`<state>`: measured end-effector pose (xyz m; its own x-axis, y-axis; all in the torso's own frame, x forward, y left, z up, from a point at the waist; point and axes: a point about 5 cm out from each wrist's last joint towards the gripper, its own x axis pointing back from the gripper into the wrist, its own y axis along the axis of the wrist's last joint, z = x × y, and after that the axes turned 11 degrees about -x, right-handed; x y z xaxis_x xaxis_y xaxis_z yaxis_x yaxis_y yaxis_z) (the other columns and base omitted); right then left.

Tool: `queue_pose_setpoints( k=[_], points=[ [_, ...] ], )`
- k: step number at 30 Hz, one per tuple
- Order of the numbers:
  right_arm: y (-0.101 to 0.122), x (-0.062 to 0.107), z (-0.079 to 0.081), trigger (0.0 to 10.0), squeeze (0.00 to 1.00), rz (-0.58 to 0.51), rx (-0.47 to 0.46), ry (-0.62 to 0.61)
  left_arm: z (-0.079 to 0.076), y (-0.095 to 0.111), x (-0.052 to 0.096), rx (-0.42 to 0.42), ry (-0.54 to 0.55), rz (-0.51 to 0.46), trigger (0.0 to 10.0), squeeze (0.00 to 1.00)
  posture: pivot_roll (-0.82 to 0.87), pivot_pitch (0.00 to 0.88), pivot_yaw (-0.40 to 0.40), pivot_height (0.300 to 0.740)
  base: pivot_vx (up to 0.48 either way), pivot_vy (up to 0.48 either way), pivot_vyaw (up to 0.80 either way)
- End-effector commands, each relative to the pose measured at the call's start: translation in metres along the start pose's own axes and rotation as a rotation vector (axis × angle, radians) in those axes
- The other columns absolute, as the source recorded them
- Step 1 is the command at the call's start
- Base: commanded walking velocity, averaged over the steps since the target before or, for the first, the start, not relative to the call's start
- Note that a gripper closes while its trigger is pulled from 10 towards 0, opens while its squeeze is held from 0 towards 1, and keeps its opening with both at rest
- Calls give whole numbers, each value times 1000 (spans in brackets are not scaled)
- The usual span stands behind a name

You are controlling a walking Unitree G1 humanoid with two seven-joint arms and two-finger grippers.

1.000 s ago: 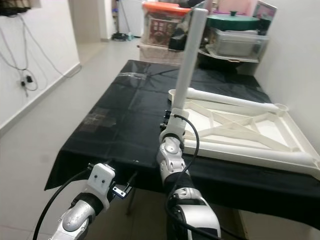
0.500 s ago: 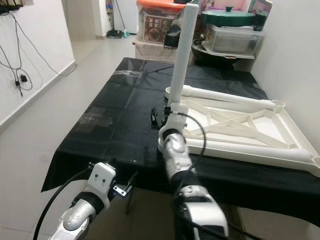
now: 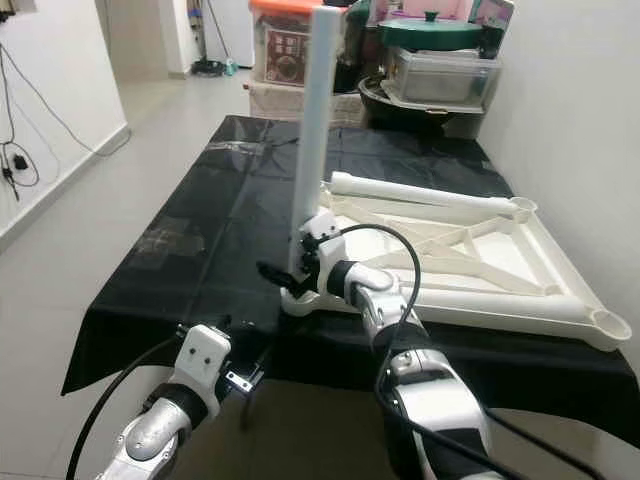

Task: Building children table

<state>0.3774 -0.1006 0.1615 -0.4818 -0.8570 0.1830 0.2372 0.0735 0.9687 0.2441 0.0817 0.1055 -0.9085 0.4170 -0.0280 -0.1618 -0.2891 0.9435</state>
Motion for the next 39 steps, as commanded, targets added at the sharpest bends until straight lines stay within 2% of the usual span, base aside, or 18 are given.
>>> queue_pose_setpoints(
  k=[1,3,7,11,12,13,15,17,20,23,25,28,29,30,32,34,37,39],
  points=[
    [-6,-9,11,10000,0,64,-16,110,-4,-4,2,19,-15,25,10000,0,83,0,-84,740,0,0,0],
    [-6,-9,11,10000,0,64,-16,110,-4,-4,2,19,-15,25,10000,0,83,0,-84,740,0,0,0],
    [0,-13,22,10000,0,115,-45,300,-7,-4,3,24,-16,25,10000,0,95,0,-97,740,0,0,0],
    [0,-15,24,10000,0,133,-44,338,-7,-3,4,26,-16,25,10000,0,96,0,-99,740,0,0,0],
    [-1,-18,27,4706,0,147,-42,349,-8,-4,4,27,-17,26,10000,0,96,0,-98,740,0,0,0],
    [-2,-24,29,0,0,139,-44,315,-9,-4,5,30,-19,28,10000,0,99,0,-100,740,0,0,0],
    [-2,-26,29,0,0,132,-40,292,-9,-4,5,31,-20,28,10000,0,99,0,-100,740,0,0,0],
    [0,-30,24,0,0,72,-36,158,-10,-4,6,32,-22,29,10000,0,97,0,-98,740,0,0,0],
    [3,-30,18,0,0,5,-55,38,-10,-4,6,32,-23,29,10000,0,96,0,-100,740,0,0,0],
    [4,-29,15,0,0,-16,-63,6,-10,-4,6,33,-23,29,10000,0,95,0,-99,740,0,0,0],
    [7,-23,3,0,0,-91,-116,-166,-10,-4,6,33,-24,29,10000,0,89,0,-96,740,0,0,0],
    [8,-20,-2,0,0,-121,-136,-240,-10,-4,6,33,-25,30,10000,0,89,0,-96,740,0,0,0],
    [8,1,-28,0,0,-203,-178,-662,-9,-5,6,32,-25,30,10000,0,75,0,-83,740,0,0,0],
    [8,1,-28,0,0,-203,-178,-662,-9,-5,6,32,-25,30,10000,0,75,0,-83,740,0,0,0],
    [-1,24,-44,0,0,-272,-234,-1028,-8,-6,6,32,-27,31,10000,0,67,0,-74,740,0,0,0],
    [-1,24,-44,0,0,-272,-234,-1028,-8,-6,6,32,-27,31,10000,0,67,0,-74,740,0,0,0],
    [-10,30,-41,0,0,-334,-260,-1200,-7,-6,5,30,-30,31,10000,0,68,0,-73,740,0,0,0],
    [-10,30,-41,0,0,-334,-260,-1200,-7,-6,5,30,-30,31,10000,0,68,0,-73,740,0,0,0]
  ],
)
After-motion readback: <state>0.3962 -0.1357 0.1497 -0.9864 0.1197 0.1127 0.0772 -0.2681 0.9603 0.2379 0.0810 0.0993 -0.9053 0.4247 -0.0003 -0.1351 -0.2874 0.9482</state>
